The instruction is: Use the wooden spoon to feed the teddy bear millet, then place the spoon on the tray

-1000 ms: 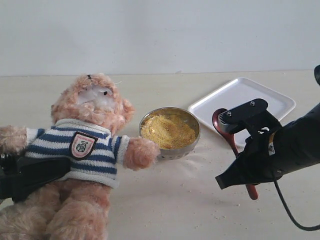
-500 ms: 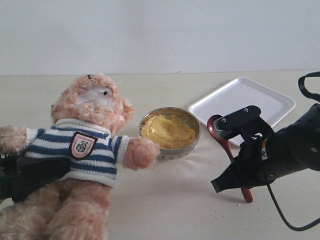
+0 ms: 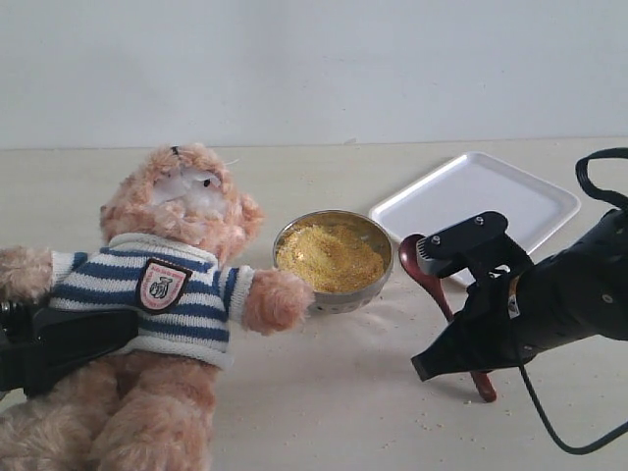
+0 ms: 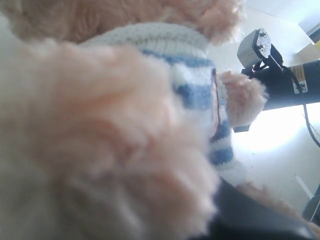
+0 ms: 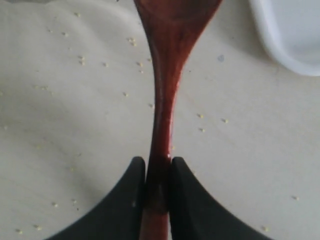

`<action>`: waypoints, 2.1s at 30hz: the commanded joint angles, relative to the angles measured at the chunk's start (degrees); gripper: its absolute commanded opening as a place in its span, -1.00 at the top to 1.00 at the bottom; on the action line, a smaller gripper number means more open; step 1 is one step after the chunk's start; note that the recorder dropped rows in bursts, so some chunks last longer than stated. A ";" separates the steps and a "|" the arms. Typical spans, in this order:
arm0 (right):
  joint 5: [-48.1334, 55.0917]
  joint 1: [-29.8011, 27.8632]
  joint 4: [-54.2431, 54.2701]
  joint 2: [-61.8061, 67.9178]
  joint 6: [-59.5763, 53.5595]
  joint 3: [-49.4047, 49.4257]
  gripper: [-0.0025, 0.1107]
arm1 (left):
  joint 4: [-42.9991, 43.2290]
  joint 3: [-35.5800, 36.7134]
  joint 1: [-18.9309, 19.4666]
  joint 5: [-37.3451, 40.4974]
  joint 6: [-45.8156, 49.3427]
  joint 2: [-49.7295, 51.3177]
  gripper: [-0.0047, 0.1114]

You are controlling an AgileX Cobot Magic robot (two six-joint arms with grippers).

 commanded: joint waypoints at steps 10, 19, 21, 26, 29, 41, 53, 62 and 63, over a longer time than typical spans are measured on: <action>-3.73 -0.35 -0.45 0.29 0.14 0.27 0.96 | -0.37 -0.29 0.06 0.94 0.22 0.12 0.83; -3.84 -1.49 -0.45 0.29 0.28 0.27 0.96 | -0.37 -0.29 0.06 0.94 0.22 0.12 0.83; -3.22 -3.03 -0.45 0.29 0.45 0.27 0.96 | -0.37 -0.29 0.06 0.94 0.22 0.12 0.83; -1.36 -5.80 -0.45 0.29 0.06 0.27 0.96 | -0.36 -0.29 0.06 0.94 0.02 0.12 0.83; -0.97 -5.80 -0.45 0.29 -0.36 0.27 0.96 | -0.36 -0.29 0.06 0.45 0.08 0.12 0.83; -4.22 -5.80 -0.45 0.29 -0.60 0.27 0.96 | -0.36 -0.29 0.06 0.11 0.08 0.12 0.83; -5.18 -7.22 -0.45 1.77 -0.60 0.16 0.96 | -0.36 -0.29 0.06 0.51 -0.19 0.12 0.83; -7.13 -7.22 -0.45 3.57 -0.03 -0.35 0.96 | -0.36 -0.29 0.06 0.49 -0.65 0.12 0.83; -7.01 -7.22 -0.45 3.42 -0.03 -0.35 0.96 | -0.36 -0.29 0.06 0.49 -0.65 0.12 0.83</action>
